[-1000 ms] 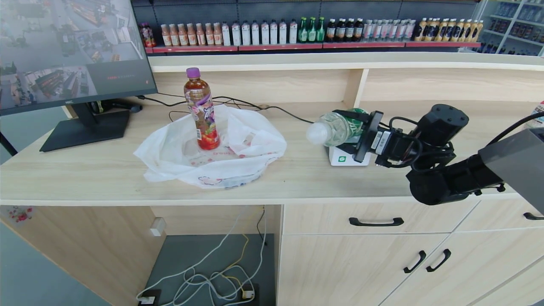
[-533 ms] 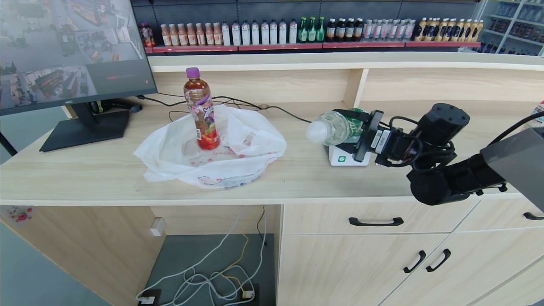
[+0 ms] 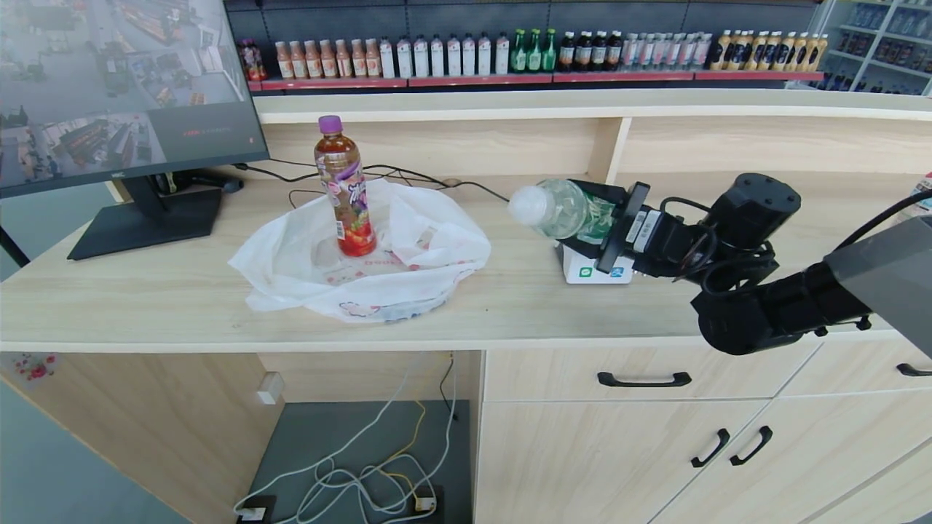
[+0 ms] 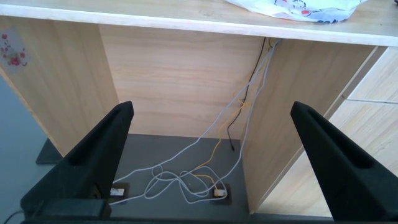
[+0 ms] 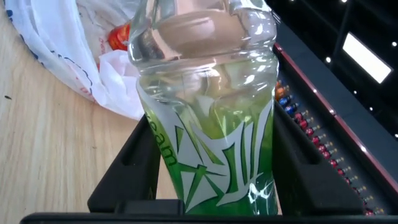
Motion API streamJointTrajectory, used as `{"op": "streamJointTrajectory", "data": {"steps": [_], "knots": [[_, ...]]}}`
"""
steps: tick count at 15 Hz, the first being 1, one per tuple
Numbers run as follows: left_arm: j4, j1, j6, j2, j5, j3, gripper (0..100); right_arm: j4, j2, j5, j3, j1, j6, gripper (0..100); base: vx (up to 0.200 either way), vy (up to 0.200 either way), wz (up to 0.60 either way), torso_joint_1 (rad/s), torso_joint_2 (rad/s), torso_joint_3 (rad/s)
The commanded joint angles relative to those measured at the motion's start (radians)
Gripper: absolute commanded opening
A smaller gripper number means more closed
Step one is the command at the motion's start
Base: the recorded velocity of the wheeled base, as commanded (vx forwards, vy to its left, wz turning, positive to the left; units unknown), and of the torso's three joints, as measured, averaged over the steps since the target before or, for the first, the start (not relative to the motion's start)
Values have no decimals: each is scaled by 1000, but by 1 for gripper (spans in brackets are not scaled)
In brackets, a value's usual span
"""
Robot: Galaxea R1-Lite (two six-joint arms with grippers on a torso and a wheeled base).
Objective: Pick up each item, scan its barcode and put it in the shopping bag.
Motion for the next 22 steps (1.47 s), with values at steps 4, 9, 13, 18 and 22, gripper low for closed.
{"op": "streamJointTrajectory", "data": {"steps": [4, 9, 13, 18, 22], "knots": [[0, 0, 0, 0, 0, 0, 100, 0, -61, -90, -8, -5, 124, 0, 0, 0, 0, 0, 0, 0], [0, 0, 0, 0, 0, 0, 100, -12, -144, -395, 19, 53, 435, 0, 0, 0, 0, 0, 0, 0], [0, 0, 0, 0, 0, 0, 100, -30, -216, -605, 107, 51, 706, 0, 0, 0, 0, 0, 0, 0], [0, 0, 0, 0, 0, 0, 100, -12, -333, -742, 219, 51, 858, 0, 0, 0, 0, 0, 0, 0], [0, 0, 0, 0, 0, 0, 100, -64, -349, -755, 231, 35, 967, 0, 0, 0, 0, 0, 0, 0]]}}
